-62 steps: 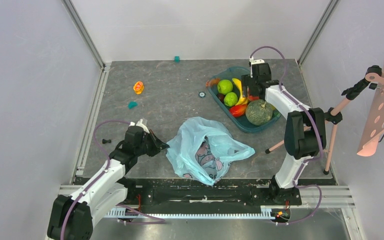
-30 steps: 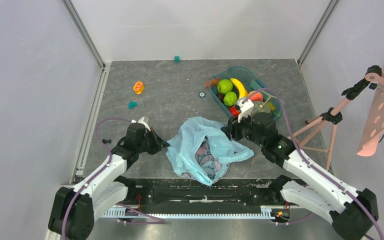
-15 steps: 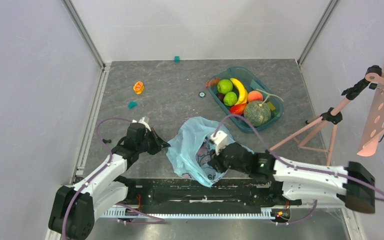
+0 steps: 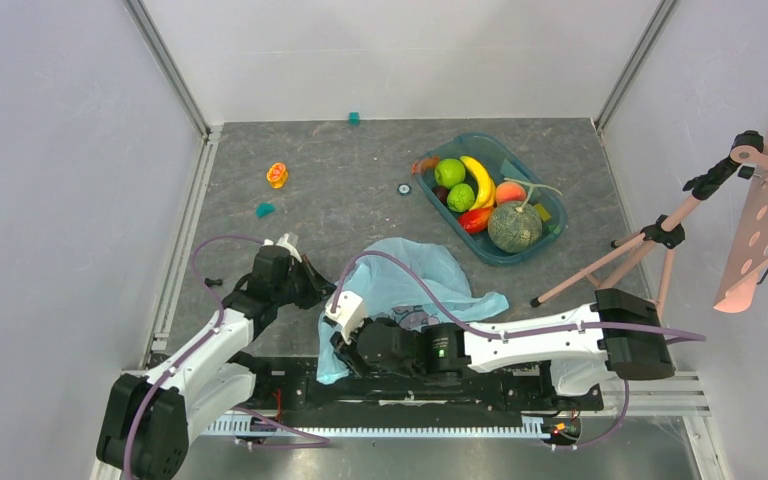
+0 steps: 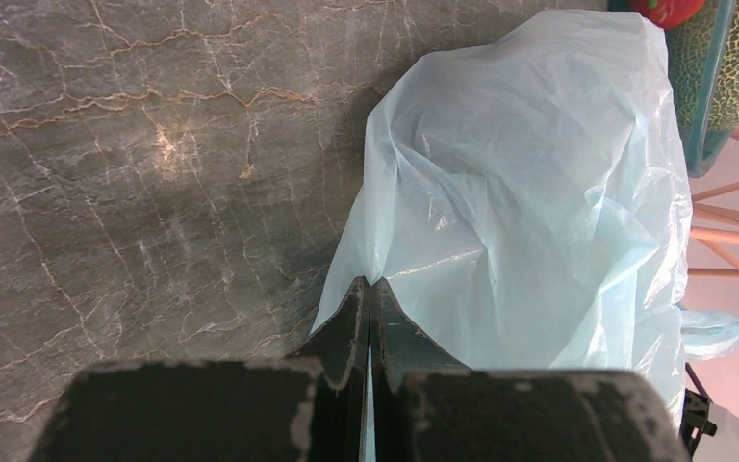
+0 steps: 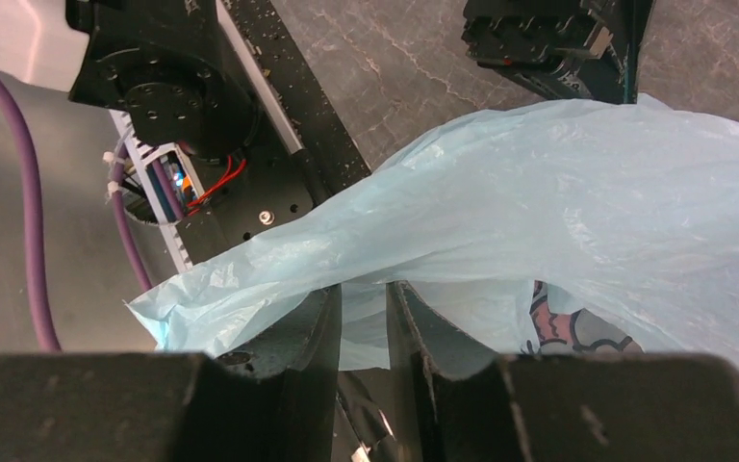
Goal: Take the fake fruits out of the plastic bag
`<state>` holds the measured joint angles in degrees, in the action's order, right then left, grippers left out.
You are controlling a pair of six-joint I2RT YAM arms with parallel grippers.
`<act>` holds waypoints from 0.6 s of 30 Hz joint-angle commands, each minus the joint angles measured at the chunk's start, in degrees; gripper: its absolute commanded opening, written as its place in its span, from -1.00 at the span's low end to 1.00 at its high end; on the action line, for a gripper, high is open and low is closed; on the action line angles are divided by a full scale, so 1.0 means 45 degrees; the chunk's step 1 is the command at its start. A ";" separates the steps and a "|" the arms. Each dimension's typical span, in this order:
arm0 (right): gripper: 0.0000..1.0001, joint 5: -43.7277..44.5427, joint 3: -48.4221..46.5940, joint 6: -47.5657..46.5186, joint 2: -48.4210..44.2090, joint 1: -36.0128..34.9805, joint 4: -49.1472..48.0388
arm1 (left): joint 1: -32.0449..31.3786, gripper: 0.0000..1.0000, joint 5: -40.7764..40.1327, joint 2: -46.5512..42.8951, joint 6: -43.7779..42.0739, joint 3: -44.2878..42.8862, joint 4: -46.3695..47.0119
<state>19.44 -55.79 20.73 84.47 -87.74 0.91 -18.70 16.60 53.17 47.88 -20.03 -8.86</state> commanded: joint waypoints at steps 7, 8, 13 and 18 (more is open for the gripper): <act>-0.44 0.2071 0.0821 0.0168 -0.0918 0.0126 -0.0275 | 0.0055 -0.96 0.0222 -0.0253 -0.0459 0.0009 0.0425; -0.44 0.2254 0.1098 0.0341 -0.1224 0.0216 -0.0069 | 0.0066 -0.96 0.0234 -0.0239 -0.0465 -0.0020 0.0417; -0.45 0.2641 0.3076 0.1196 -0.3012 0.0905 0.0531 | 0.0054 -0.96 0.0276 -0.0218 -0.0480 -0.0116 0.0445; -0.45 0.2537 0.4377 0.1493 -0.4156 0.1455 0.0615 | 0.0055 -0.96 0.0299 -0.0226 -0.0477 -0.0138 0.0440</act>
<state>28.80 -39.20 24.77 69.14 -82.43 3.11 -18.70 16.64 52.82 47.88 -19.94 -8.84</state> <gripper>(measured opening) 0.276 0.026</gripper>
